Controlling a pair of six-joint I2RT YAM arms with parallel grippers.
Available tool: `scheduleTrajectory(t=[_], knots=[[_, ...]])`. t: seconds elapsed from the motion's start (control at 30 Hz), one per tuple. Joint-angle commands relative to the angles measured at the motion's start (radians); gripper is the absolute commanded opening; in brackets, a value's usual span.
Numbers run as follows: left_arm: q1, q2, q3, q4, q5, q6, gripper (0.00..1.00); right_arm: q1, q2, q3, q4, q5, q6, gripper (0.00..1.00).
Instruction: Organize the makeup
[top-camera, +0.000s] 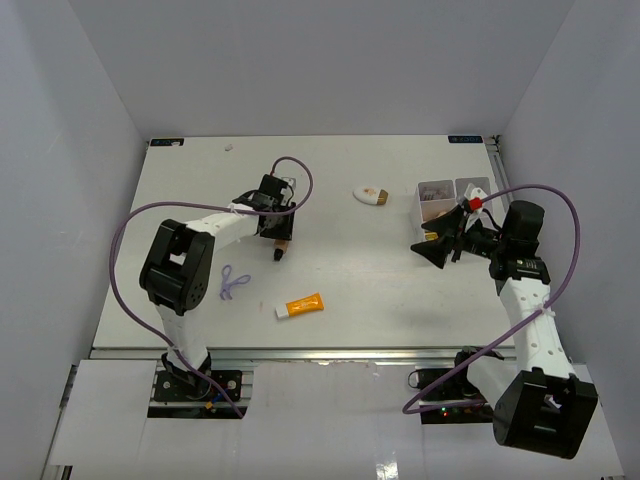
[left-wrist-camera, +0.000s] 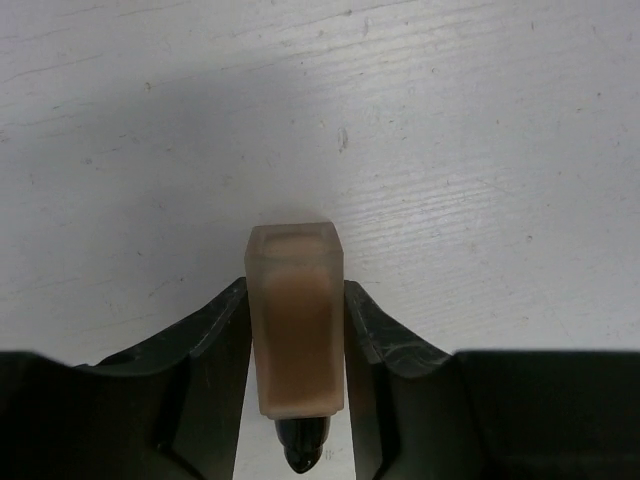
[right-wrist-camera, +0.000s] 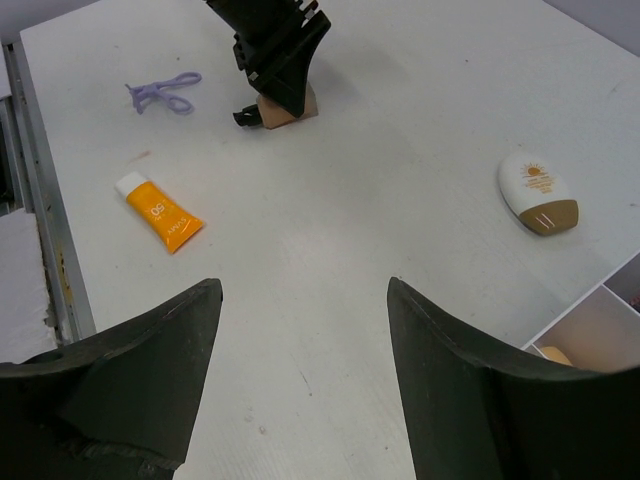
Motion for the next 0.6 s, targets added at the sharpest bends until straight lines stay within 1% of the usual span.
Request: scheduleTrajectory(t=[0.0,0.03,0.07,0.13,0.2,0.27,0.3,0.33,0.4,0.43,0.5,0.57], knots=[[-0.009,0.000,0.065,-0.049,-0.009,0.012,0.40,-0.003,-0.022,-0.015,0.000,-0.028,-0.025,0.73],[-0.009,0.006,0.071,-0.055,-0.005,0.013,0.35,-0.003,-0.022,-0.015,-0.001,-0.028,-0.026,0.73],[-0.009,0.009,0.077,-0.063,0.002,0.014,0.33,-0.003,-0.022,-0.015,-0.002,-0.028,-0.028,0.73],[-0.009,0.013,0.083,-0.072,0.012,0.014,0.26,-0.001,-0.022,-0.015,-0.008,-0.025,-0.038,0.73],[-0.009,0.003,0.090,-0.082,0.031,0.008,0.16,0.013,-0.019,-0.011,-0.043,-0.035,-0.087,0.73],[-0.009,-0.022,0.099,-0.086,0.111,-0.017,0.07,0.068,-0.009,0.004,-0.148,-0.053,-0.227,0.74],[-0.009,-0.034,0.104,-0.085,0.165,-0.038,0.03,0.108,-0.001,0.017,-0.229,-0.052,-0.334,0.74],[-0.009,-0.042,0.109,-0.082,0.229,-0.067,0.00,0.163,0.009,0.037,-0.342,-0.037,-0.487,0.75],[-0.010,-0.062,0.115,-0.074,0.368,-0.126,0.00,0.258,0.013,0.046,-0.431,0.031,-0.667,0.76],[-0.012,-0.072,0.112,-0.062,0.440,-0.158,0.00,0.342,0.011,0.040,-0.442,0.083,-0.732,0.76],[-0.019,-0.097,0.093,-0.005,0.562,-0.219,0.00,0.449,-0.009,0.012,-0.399,0.209,-0.812,0.78],[-0.024,-0.122,0.072,0.029,0.689,-0.279,0.00,0.569,-0.039,-0.027,-0.316,0.375,-0.861,0.80]])
